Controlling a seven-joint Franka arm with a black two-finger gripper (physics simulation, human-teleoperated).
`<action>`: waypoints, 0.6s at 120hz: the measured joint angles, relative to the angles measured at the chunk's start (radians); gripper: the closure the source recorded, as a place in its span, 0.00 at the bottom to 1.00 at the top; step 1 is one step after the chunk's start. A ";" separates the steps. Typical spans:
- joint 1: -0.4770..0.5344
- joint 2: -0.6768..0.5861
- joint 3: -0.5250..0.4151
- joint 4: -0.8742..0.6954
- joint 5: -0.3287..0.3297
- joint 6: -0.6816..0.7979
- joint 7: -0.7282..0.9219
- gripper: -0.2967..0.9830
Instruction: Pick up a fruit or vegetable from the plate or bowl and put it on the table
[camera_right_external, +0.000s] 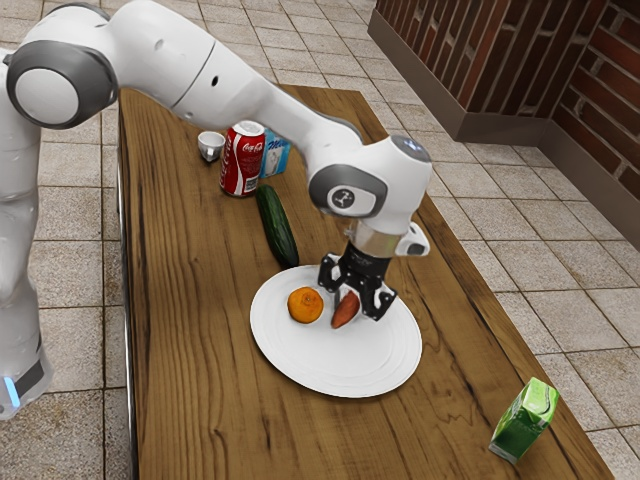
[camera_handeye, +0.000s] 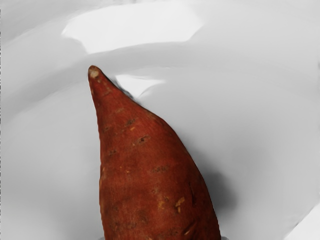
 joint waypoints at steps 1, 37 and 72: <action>0.000 0.000 0.000 0.001 0.001 0.000 0.000 0.60; -0.003 -0.012 0.007 0.128 0.068 -0.063 0.019 0.64; 0.035 -0.078 0.253 0.221 0.138 -0.249 0.198 0.65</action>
